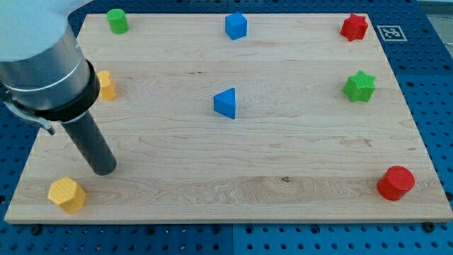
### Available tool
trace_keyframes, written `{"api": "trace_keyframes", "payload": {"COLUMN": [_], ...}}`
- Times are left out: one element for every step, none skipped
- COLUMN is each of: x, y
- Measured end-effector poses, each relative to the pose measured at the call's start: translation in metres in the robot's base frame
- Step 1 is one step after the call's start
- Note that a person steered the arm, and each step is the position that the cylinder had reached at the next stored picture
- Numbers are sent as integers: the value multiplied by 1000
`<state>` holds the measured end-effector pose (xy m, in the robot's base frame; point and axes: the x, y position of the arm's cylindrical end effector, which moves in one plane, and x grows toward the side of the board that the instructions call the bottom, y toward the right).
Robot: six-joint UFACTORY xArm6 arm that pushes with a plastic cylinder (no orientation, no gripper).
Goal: Move your arm to the right of the heart
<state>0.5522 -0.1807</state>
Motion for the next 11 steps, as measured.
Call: {"api": "trace_keyframes", "payload": {"x": [0, -9, -16, -17, -27, -66, -118, -131, -131, -138, -166], "y": [0, 4, 9, 14, 49, 49, 49, 49, 49, 49, 46]}}
